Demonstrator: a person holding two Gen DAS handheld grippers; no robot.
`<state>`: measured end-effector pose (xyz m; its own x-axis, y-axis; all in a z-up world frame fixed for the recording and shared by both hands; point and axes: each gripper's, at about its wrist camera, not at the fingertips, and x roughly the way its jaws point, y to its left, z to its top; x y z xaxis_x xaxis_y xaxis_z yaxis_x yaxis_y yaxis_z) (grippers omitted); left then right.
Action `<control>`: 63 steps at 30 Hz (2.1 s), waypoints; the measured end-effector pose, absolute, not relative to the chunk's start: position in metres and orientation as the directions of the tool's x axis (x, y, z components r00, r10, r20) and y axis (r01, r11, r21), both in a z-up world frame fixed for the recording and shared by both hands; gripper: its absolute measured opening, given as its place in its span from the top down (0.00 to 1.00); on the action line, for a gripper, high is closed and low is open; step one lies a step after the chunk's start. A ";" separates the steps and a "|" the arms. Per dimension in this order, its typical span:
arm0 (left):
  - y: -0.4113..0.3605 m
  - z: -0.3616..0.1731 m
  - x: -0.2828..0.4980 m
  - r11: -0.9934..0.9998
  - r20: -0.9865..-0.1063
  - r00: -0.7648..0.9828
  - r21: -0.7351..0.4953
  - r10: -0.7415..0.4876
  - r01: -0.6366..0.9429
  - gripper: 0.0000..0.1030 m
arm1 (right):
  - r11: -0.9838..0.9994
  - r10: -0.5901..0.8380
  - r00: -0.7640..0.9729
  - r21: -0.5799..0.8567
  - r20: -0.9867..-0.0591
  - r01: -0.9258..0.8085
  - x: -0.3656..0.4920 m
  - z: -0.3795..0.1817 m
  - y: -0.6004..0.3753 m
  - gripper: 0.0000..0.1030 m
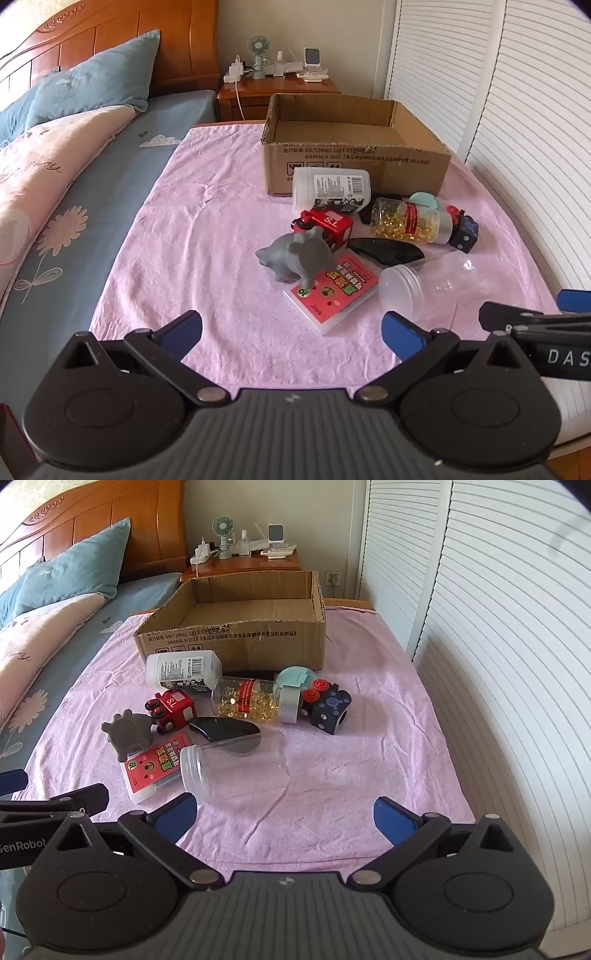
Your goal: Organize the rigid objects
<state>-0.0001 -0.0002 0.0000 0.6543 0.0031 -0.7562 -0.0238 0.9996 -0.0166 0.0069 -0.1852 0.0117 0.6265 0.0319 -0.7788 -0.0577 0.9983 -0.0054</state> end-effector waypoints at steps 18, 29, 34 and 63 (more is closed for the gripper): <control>-0.002 0.002 0.001 1.000 -0.751 0.661 -0.014 0.002 -0.019 0.01 | 0.998 0.037 0.627 0.000 -0.778 -0.058 0.007 0.014 -0.186 0.00; -0.001 0.005 0.003 1.000 -0.750 0.661 -0.018 -0.001 -0.019 0.01 | 0.998 0.036 0.628 -0.002 -0.778 -0.059 0.008 0.015 -0.185 0.00; -0.001 0.005 0.003 1.000 -0.750 0.662 -0.021 -0.002 -0.020 0.01 | 0.998 0.035 0.628 -0.003 -0.777 -0.060 0.008 0.015 -0.185 0.00; -0.001 0.005 0.002 1.000 -0.746 0.666 -0.019 0.000 -0.022 0.01 | 0.998 0.036 0.632 0.001 -0.774 -0.056 0.010 0.016 -0.185 0.00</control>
<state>0.0024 -0.0007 0.0049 0.6662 0.0001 -0.7458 -0.0216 0.9996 -0.0192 0.0100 -0.1849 0.0156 0.6316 0.0361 -0.7745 -0.0562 0.9984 0.0007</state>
